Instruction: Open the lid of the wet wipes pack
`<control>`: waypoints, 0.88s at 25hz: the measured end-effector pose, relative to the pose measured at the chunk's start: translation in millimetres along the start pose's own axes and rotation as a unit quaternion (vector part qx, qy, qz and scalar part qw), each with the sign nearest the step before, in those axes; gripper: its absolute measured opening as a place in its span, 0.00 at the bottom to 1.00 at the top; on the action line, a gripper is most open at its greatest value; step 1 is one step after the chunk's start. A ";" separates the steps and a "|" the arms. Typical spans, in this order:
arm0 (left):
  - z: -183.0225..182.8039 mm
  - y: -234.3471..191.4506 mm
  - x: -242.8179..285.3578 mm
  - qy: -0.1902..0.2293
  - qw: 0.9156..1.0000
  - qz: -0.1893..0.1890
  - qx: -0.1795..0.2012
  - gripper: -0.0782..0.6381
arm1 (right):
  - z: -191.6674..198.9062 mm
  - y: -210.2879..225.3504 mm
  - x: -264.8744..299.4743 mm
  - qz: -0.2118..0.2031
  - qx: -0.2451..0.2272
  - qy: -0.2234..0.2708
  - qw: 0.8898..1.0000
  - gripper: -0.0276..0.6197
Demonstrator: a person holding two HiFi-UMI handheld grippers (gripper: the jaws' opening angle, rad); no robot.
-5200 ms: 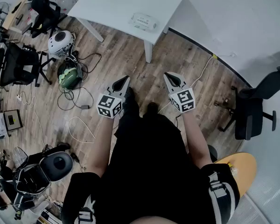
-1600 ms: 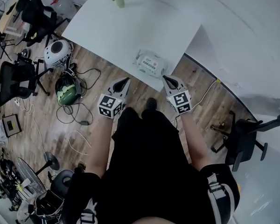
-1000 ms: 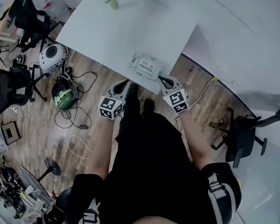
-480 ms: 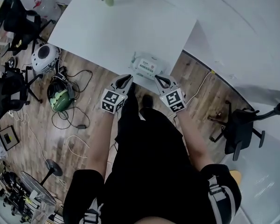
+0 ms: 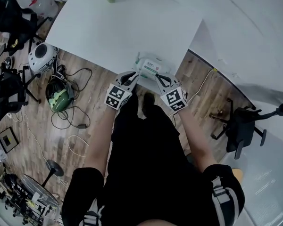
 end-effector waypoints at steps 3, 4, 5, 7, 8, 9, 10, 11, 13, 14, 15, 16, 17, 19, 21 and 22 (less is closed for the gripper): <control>1.6 -12.1 10.3 -0.015 1.000 0.011 0.011 0.22 | -2.6 -1.2 13.4 0.002 -0.007 -0.006 1.000 0.07; 1.5 -15.9 14.2 -0.019 1.000 0.015 0.015 0.23 | -2.7 -1.3 17.9 0.002 -0.009 -0.008 1.000 0.07; 1.9 -19.1 18.4 -0.024 0.999 0.019 0.021 0.24 | -2.6 -1.4 22.0 0.003 -0.011 -0.012 1.000 0.08; 4.6 -23.7 27.3 -0.036 0.998 0.027 0.035 0.25 | -1.4 -1.6 28.7 0.006 -0.015 -0.019 1.000 0.11; 5.9 -25.7 31.9 -0.043 0.998 0.030 0.042 0.25 | -0.4 -1.2 31.9 0.008 -0.017 -0.022 1.000 0.11; 6.9 -27.6 36.6 -0.049 0.997 0.034 0.049 0.25 | 0.8 -0.5 35.4 0.011 -0.018 -0.025 0.999 0.12; 7.6 -29.4 41.3 -0.054 0.996 0.038 0.054 0.25 | 2.3 0.3 39.1 0.014 -0.018 -0.028 0.999 0.13; 8.1 -30.6 45.7 -0.058 0.996 0.043 0.057 0.25 | 4.0 0.9 42.6 0.016 -0.019 -0.033 0.999 0.14; 9.2 -31.3 53.3 -0.061 0.995 0.056 0.057 0.25 | 7.3 0.3 49.3 0.016 -0.024 -0.042 0.999 0.17; 9.9 -31.6 56.3 -0.061 0.995 0.060 0.056 0.25 | 8.3 -0.4 52.6 0.016 -0.028 -0.046 0.998 0.18; 10.3 -32.4 58.8 -0.062 0.994 0.064 0.057 0.25 | 8.9 -0.8 55.9 0.017 -0.032 -0.049 0.998 0.18; 10.4 -33.4 61.3 -0.063 0.994 0.065 0.058 0.26 | 9.2 -0.7 59.0 0.019 -0.037 -0.052 0.998 0.18; 10.2 -34.6 63.6 -0.063 0.994 0.065 0.061 0.26 | 9.4 -0.2 62.0 0.021 -0.041 -0.054 0.997 0.19; 10.1 -37.0 68.0 -0.066 0.993 0.067 0.066 0.26 | 9.9 1.3 67.5 0.028 -0.050 -0.059 0.997 0.19; 10.3 -38.2 71.4 -0.068 0.993 0.072 0.069 0.27 | 11.0 2.6 72.1 0.034 -0.061 -0.065 0.995 0.19; 10.6 -38.2 72.4 -0.068 0.993 0.074 0.068 0.27 | 11.9 3.0 73.9 0.036 -0.069 -0.068 0.995 0.19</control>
Point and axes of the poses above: the fingertips, and each gripper's own axes: x forward along the fingers, y to its right, z out of its underside, the point moved 4 cm from there along -x, backward along the fingers, and after that the axes turned 12 degrees about -y, right-handed, at the moved point
